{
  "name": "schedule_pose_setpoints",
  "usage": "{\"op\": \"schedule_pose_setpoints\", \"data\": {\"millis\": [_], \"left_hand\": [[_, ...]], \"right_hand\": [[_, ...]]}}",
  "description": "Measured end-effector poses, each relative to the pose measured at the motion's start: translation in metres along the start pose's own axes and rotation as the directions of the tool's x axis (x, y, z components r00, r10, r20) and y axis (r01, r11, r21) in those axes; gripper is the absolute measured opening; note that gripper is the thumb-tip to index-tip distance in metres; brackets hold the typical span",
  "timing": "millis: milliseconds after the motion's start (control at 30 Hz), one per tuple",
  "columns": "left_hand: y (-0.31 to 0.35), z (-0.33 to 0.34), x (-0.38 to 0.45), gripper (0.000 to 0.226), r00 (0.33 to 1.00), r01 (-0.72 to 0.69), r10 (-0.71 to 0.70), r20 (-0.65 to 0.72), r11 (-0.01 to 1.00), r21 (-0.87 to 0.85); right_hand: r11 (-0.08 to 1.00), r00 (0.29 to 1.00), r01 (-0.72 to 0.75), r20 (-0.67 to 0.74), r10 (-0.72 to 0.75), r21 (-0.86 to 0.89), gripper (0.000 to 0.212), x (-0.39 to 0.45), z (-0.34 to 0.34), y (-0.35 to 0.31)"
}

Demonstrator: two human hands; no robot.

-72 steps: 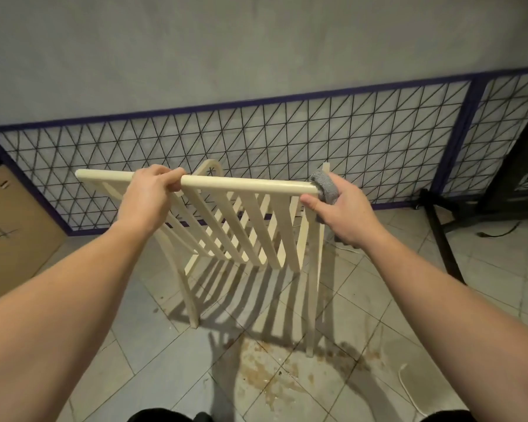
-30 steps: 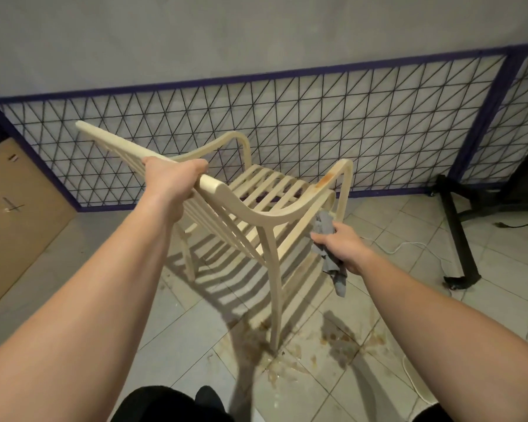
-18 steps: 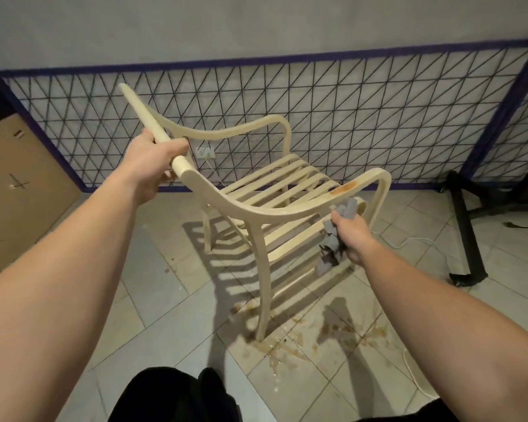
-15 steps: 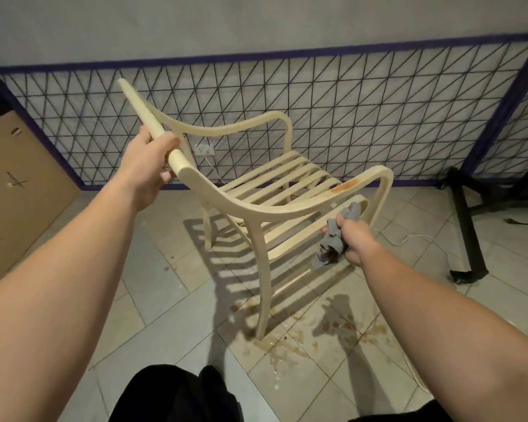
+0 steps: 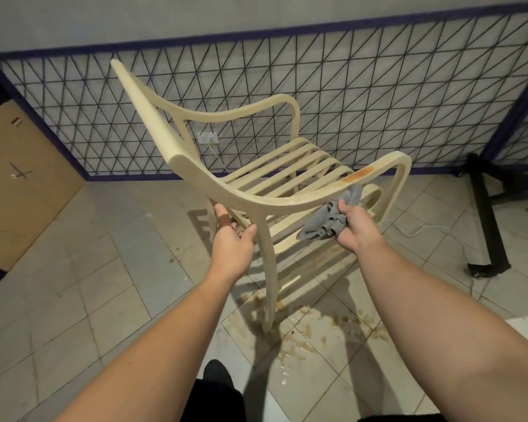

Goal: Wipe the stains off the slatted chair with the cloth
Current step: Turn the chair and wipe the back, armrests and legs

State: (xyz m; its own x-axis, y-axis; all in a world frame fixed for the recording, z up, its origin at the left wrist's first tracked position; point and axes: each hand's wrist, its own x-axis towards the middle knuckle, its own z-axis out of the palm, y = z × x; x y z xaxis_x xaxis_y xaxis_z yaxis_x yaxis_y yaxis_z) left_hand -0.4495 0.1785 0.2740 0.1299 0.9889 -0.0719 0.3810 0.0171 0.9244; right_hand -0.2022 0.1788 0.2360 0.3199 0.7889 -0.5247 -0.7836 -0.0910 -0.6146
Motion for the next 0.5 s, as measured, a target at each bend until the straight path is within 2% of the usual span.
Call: {"op": "schedule_pose_setpoints", "data": {"millis": [133, 200, 300, 500], "left_hand": [[-0.004, 0.006, 0.001, 0.097, 1.0, 0.01, -0.011, 0.029, 0.999, 0.047], [-0.004, 0.011, 0.006, 0.086, 0.999, 0.026, -0.022, -0.047, 0.997, 0.075], [-0.003, 0.018, 0.013, 0.071, 0.989, 0.071, -0.057, -0.139, 0.993, 0.098], [-0.002, 0.011, 0.022, 0.064, 0.984, 0.068, -0.058, -0.168, 0.996, 0.054]], "right_hand": [[0.999, 1.0, 0.003, 0.031, -0.005, 0.046, 0.033, 0.006, -0.002, 0.002], [0.998, 0.999, 0.0, 0.049, -0.003, 0.061, 0.034, 0.005, -0.002, 0.002], [0.997, 0.996, -0.007, 0.084, 0.001, 0.072, 0.027, 0.003, -0.007, 0.003], [0.994, 0.985, -0.016, 0.175, -0.003, 0.106, 0.015, -0.002, 0.001, 0.017]]}}
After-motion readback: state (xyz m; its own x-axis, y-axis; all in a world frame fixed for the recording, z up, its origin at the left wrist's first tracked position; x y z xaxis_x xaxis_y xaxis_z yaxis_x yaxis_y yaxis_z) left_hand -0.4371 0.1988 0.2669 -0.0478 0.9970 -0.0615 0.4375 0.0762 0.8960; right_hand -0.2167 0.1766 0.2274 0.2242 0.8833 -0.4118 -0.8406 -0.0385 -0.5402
